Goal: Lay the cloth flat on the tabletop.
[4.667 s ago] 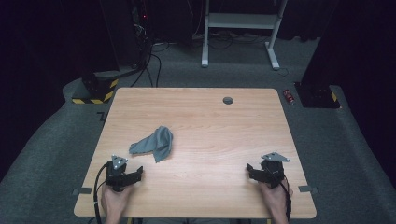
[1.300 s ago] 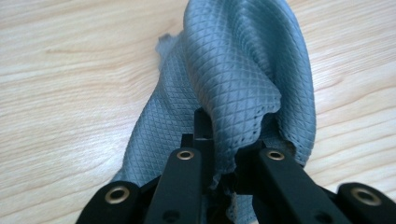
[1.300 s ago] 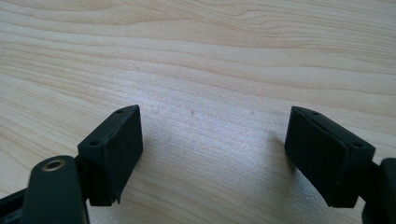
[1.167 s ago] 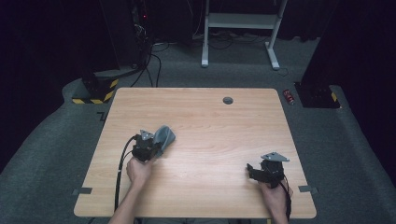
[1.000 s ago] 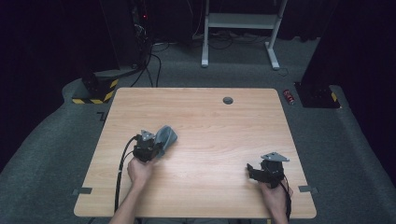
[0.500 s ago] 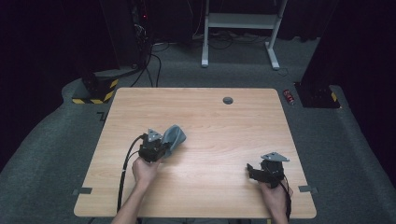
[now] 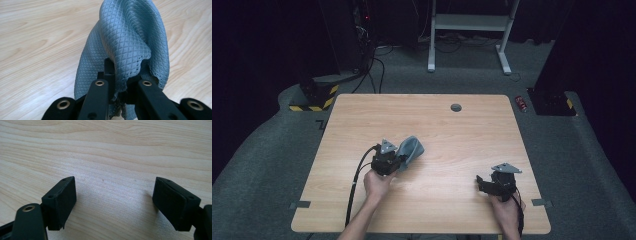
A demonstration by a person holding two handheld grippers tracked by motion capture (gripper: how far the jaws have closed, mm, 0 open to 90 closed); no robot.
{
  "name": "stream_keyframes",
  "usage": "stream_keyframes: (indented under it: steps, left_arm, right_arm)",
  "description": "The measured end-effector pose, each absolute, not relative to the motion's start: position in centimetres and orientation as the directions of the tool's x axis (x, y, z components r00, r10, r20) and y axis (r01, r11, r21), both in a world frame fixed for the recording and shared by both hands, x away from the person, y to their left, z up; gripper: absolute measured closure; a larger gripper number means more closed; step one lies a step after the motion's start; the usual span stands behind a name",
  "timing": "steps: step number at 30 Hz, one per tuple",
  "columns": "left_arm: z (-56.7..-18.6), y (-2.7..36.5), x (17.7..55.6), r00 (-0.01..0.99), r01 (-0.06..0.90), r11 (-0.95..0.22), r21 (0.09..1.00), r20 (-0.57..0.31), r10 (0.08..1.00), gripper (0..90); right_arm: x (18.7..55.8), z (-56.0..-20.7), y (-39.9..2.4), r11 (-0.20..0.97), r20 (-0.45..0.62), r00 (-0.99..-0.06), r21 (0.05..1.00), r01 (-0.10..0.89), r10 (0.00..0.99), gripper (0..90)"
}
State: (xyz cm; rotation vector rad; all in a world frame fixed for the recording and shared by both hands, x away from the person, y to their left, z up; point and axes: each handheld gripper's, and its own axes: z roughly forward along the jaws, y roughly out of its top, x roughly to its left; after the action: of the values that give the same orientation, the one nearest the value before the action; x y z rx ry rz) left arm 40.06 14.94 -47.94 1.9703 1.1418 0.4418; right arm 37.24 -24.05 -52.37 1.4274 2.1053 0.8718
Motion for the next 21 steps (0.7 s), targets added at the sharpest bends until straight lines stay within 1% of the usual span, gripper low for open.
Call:
stream_keyframes:
  steps: [13, 21]
  left_arm:
    - [-48.2, 11.6, 39.8, 0.587, 0.555, -0.298, 0.776, -0.112, 0.802, 83.8]
    - [-48.9, 9.7, 39.8, 0.6, 0.56, -0.303, 0.771, -0.125, 0.79, 83.0]
  right_arm:
    - [37.2, -52.4, -24.1, 0.265, -0.016, -0.364, 0.714, 0.648, 0.931, 19.0]
    - [37.2, -52.4, -24.1, 0.266, -0.016, -0.364, 0.714, 0.647, 0.931, 19.0]
